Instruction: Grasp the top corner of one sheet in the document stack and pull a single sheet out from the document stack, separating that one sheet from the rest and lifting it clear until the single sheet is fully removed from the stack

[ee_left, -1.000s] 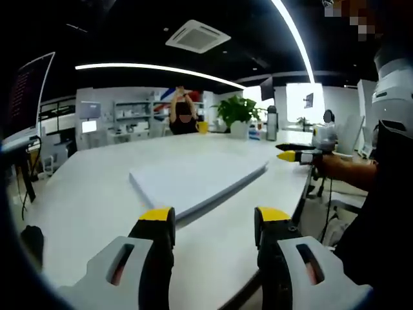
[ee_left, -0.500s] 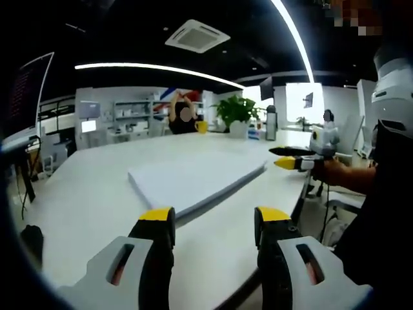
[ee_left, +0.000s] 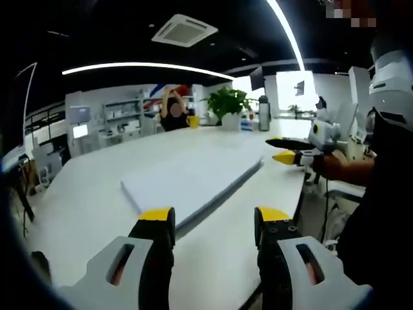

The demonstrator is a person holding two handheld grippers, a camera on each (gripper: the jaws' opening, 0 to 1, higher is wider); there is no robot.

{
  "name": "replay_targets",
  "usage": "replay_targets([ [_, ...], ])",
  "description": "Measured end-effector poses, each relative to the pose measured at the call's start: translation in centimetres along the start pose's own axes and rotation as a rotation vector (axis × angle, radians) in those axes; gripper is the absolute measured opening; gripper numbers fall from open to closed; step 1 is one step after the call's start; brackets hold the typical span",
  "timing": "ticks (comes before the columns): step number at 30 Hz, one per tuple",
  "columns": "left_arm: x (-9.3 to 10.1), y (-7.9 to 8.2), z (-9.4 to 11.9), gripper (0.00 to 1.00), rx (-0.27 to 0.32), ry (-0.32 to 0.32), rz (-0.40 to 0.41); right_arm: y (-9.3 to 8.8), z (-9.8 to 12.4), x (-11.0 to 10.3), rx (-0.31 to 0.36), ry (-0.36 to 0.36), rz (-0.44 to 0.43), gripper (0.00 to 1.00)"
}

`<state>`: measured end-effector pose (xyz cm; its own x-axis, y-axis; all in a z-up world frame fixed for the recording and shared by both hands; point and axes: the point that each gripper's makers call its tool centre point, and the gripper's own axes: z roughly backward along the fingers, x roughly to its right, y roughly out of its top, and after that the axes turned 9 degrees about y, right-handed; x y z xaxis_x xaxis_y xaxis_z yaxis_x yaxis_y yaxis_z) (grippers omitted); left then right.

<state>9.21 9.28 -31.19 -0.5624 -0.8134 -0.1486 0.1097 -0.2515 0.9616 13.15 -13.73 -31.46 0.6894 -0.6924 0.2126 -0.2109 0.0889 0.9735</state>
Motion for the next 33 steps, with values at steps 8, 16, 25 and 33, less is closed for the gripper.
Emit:
replay_targets([
  [8, 0.5, 0.5, -2.1, 0.5, -0.034, -0.046, -0.08, 0.1, -0.1, -0.3, 0.013, -0.005, 0.06, 0.5],
  [16, 1.4, 1.3, -4.3, 0.5, -0.049, -0.099, -0.149, -0.1, 0.1, -0.3, 0.009, 0.005, 0.089, 0.49],
  [25, 1.9, 1.6, -6.4, 0.49, -0.07, -0.136, -0.208, 0.3, 0.2, -0.5, 0.033, 0.028, 0.012, 0.46],
  [33, 3.5, 1.8, -7.8, 0.43, -0.052, -0.201, -0.298, 0.6, 0.2, -0.4, 0.052, 0.037, -0.04, 0.42],
])
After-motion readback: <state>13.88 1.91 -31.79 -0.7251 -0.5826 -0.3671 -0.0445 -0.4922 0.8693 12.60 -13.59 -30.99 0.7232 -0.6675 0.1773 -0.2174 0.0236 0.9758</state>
